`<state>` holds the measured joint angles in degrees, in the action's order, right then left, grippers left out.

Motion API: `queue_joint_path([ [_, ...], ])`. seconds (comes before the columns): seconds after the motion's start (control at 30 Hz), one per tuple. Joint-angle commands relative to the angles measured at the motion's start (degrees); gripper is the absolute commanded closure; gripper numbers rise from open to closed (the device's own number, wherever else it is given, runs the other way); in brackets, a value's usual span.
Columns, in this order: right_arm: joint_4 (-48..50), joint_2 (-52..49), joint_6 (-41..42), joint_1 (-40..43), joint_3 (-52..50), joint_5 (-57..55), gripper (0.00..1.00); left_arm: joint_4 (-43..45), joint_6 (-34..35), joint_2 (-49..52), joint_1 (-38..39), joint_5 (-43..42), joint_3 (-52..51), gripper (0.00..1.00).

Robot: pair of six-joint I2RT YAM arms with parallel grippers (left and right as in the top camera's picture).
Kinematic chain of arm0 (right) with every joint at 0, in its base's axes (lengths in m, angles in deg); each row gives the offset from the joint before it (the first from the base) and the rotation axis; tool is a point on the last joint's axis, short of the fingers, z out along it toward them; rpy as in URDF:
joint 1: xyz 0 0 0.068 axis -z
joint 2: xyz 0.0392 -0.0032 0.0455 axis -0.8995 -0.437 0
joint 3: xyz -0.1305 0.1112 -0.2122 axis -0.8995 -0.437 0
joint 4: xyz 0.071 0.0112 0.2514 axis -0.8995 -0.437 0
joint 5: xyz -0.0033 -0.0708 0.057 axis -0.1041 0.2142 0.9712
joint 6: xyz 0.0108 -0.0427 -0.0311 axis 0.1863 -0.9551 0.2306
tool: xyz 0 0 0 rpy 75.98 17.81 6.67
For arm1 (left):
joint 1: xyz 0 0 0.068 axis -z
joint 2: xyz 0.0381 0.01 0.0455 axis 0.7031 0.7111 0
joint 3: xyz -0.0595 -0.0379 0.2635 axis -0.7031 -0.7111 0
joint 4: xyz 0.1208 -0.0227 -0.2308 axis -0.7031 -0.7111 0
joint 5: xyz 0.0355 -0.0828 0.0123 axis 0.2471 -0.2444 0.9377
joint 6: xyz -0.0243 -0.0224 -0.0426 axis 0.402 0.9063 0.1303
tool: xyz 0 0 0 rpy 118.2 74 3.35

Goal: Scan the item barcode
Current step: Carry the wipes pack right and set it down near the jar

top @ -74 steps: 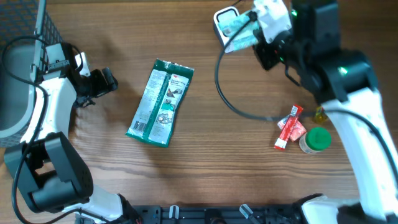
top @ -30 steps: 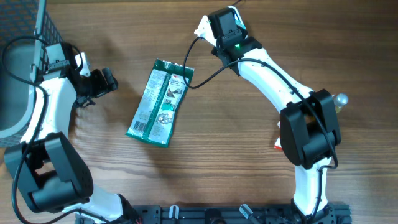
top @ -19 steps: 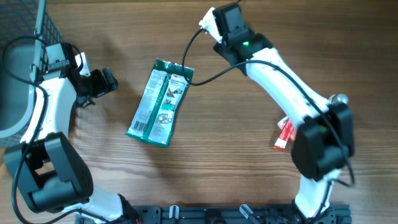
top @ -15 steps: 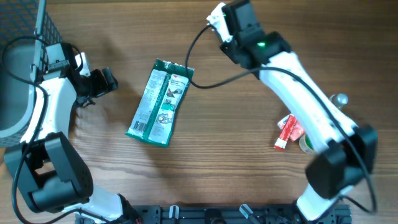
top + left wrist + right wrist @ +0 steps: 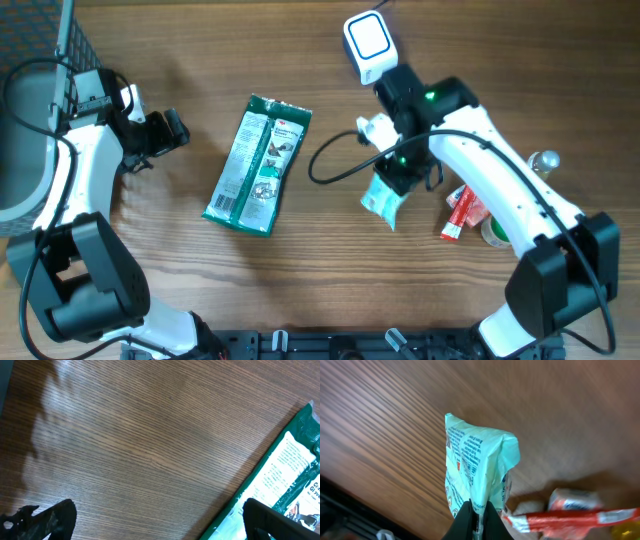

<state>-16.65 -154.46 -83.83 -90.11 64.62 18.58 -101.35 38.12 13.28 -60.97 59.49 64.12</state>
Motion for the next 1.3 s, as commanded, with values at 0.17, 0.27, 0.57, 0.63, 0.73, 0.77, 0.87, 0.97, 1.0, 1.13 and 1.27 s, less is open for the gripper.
queue_joint_path([
  [0.17,9.16,-0.83,9.84,0.55,-11.61,-10.99,0.58,-0.02,-0.48,0.44,-0.55,-0.46,-0.33,0.00],
  [0.27,16.74,-0.83,11.50,0.55,-13.90,-10.97,0.46,-0.02,-0.48,0.44,-0.55,-0.46,-0.33,0.00],
  [0.57,37.66,-0.83,46.97,-0.79,-21.90,12.35,0.72,-0.02,-0.48,0.44,-0.55,-0.46,-0.33,0.00],
  [0.63,41.22,-0.83,48.78,-1.51,-24.96,12.22,0.67,-0.02,-0.48,0.44,-0.55,-0.46,-0.33,0.00],
  [0.73,44.15,-0.83,53.48,-1.55,-28.50,10.01,0.67,-0.02,-0.48,0.44,-0.55,-0.46,-0.33,0.00],
  [0.77,43.80,-0.83,53.77,-1.55,-29.20,9.20,0.68,-0.02,-0.48,0.44,-0.55,-0.46,-0.33,0.00],
  [0.87,38.10,-0.83,53.13,-1.55,-29.49,7.43,0.70,-0.02,-0.48,0.44,-0.55,-0.46,-0.33,0.00],
  [0.97,30.47,-0.83,48.50,-1.46,-29.44,6.36,0.70,-0.02,-0.48,0.44,-0.55,-0.46,-0.33,0.00],
  [1.0,28.44,-0.81,47.04,-1.40,-29.35,5.73,0.70,-0.02,-0.48,0.44,-0.55,-0.46,-0.33,0.00],
  [1.13,24.68,-0.83,45.48,-1.33,-29.31,-0.26,0.70,-0.02,-0.48,0.44,-0.55,-0.46,-0.33,0.00],
  [1.27,22.73,-0.83,42.75,-1.29,-29.31,-6.86,0.67,-0.02,-0.48,0.44,-0.55,-0.46,-0.33,0.00],
])
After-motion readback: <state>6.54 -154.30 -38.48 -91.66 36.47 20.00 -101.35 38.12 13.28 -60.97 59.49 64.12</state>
